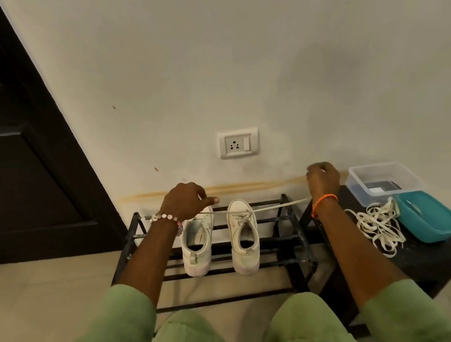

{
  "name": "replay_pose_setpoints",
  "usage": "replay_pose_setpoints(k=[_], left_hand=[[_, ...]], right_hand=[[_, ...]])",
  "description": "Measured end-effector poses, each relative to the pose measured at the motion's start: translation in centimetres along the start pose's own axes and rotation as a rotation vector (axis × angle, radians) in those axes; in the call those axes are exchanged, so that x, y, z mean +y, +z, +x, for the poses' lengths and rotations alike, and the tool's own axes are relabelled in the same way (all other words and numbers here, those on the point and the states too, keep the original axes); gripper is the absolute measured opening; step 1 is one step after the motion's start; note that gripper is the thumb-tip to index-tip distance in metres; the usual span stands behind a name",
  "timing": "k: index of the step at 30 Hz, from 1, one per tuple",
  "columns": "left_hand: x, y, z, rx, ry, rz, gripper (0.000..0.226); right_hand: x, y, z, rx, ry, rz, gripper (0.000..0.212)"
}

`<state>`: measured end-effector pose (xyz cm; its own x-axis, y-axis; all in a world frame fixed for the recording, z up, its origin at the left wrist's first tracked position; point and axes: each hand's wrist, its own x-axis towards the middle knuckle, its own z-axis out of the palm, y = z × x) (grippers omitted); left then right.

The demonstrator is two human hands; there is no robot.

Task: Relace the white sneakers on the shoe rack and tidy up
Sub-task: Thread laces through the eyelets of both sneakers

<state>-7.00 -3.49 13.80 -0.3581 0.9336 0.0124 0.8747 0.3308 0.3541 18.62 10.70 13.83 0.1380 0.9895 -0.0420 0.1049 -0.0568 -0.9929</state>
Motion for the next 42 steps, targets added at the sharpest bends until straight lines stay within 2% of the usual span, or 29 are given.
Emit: replay_pose_setpoints(k=[1,3,5,7,9,11,13,15,18,20,22,25,26,28,30,32,36,41,42], left_hand=[[-0.3,-0.1,-0.2,-0.089,-0.003,0.007,0.051],[-0.7,-0.3,-0.8,-0.195,-0.023,-0.147,0.048],[-0.9,-0.3,-1.4,-0.215,-0.083,-0.417,0.038],[-1.4,0.0,-1.7,-0.213,-0.164,-0.650,0.032],[-2.3,0.8,-1.7,-0.142,-0.214,-0.726,0.028],[-3.4,1.7,-1.5,0.053,-0.263,-0.639,0.029],[-4.4,2.7,-1.5,0.278,-0.353,-0.400,0.033],[-4.9,3.7,-1.7,0.375,-0.455,-0.191,0.035],[-5.4,6.2,-1.7,0.336,-0.538,0.034,0.029],[-5.1,7.9,-1.7,0.301,-0.554,0.064,0.032],[-4.1,9.2,-1.6,0.298,-0.476,0.025,0.045],[-1.4,11.1,-0.4,0.309,-0.163,-0.065,0.045],[-0.2,11.7,-0.1,0.254,-0.072,-0.118,0.043],[1.8,13.0,0.7,0.076,0.023,-0.199,0.038],[3.3,14.1,1.2,-0.075,0.025,-0.199,0.033],[3.9,14.6,1.6,-0.087,-0.031,-0.207,0.029],[3.8,15.2,2.0,-0.023,-0.124,-0.284,0.036],[3.3,15.8,2.6,-0.026,-0.256,-0.671,0.030],[3.2,15.6,2.7,-0.024,-0.278,-0.740,0.026]], right_hand=[[0.6,0.1,-0.5,-0.017,-0.213,-0.305,0.014],[1.7,-0.1,-1.5,-0.134,-0.561,-0.775,0.023],[2.9,-0.6,-1.5,-0.237,-0.753,-1.089,0.038],[4.4,-1.1,-1.2,-0.295,-0.830,-1.257,0.048],[5.5,-1.6,-0.9,-0.276,-0.836,-1.318,0.047],[6.4,-2.2,-0.5,-0.206,-0.790,-1.360,0.041],[7.3,-2.6,0.0,-0.133,-0.710,-1.427,0.036],[8.0,-2.8,0.2,-0.097,-0.631,-1.443,0.032],[9.0,-2.2,-0.1,-0.094,-0.537,-1.441,0.031],[9.6,-1.4,-0.6,-0.116,-0.445,-1.470,0.032],[10.1,-0.2,-1.3,-0.162,-0.335,-1.472,0.035],[11.2,2.5,-2.3,-0.232,-0.254,-1.443,0.036],[11.5,3.4,-2.6,-0.252,-0.250,-1.396,0.033],[11.8,5.2,-3.2,-0.317,-0.211,-1.097,0.027],[11.8,6.7,-3.8,-0.464,-0.085,-0.736,0.027],[11.8,7.5,-4.2,-0.564,0.000,-0.601,0.035],[12.1,8.0,-3.7,-0.515,-0.054,-0.646,0.024],[10.5,8.0,-2.1,-0.573,-0.076,-0.628,0.009],[10.2,8.0,-1.7,-0.598,-0.075,-0.629,0.015]])
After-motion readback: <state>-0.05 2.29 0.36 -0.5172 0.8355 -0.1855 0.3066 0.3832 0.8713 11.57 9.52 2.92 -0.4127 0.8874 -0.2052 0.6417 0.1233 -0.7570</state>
